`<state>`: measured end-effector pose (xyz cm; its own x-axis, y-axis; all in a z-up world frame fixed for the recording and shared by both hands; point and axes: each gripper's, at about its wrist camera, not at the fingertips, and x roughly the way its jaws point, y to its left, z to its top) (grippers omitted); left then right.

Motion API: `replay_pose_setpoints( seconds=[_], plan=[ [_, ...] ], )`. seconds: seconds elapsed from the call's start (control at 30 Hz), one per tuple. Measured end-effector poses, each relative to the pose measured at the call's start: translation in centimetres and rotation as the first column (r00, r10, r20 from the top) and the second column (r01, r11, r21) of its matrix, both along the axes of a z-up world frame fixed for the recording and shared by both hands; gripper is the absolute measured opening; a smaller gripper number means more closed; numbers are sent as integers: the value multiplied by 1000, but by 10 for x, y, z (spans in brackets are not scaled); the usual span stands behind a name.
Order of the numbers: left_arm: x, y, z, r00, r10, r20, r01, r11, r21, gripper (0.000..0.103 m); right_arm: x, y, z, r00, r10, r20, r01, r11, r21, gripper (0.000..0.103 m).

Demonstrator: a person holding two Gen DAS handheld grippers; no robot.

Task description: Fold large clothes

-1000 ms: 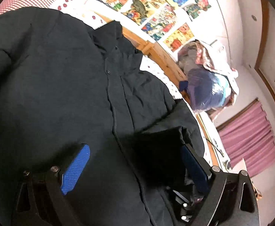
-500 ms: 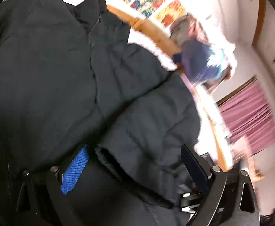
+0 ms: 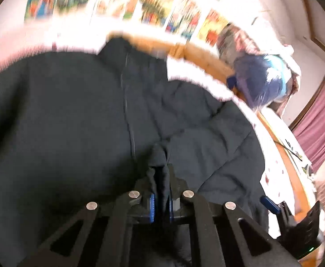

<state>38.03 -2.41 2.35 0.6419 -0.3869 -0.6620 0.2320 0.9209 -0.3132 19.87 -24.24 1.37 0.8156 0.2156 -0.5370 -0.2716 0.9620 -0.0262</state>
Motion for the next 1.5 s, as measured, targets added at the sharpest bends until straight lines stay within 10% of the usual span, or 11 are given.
replay_pose_setpoints(
  seconds=[0.13,0.33,0.57,0.9,1.2,1.5],
  plan=[
    [-8,15,46,974,68,216,-94,990,110,8,8,-25,9,997,-62,37,60,996,63,88],
    [11,47,60,949,153,275,-222,944,243,8,57,-52,25,970,-236,53,233,970,64,88],
    [59,55,6,968,233,96,-252,889,383,8,151,-45,21,975,-224,-16,224,972,68,88],
    [80,52,-49,965,263,-21,-222,852,473,14,211,-31,-61,935,-233,-268,240,971,-8,96],
    [74,62,-45,968,248,-26,-219,896,385,32,204,-19,-70,940,-266,-212,260,964,-55,97],
    [4,80,8,975,216,43,-219,972,89,81,196,-23,-61,947,-268,-178,265,963,-44,97]
  ],
)
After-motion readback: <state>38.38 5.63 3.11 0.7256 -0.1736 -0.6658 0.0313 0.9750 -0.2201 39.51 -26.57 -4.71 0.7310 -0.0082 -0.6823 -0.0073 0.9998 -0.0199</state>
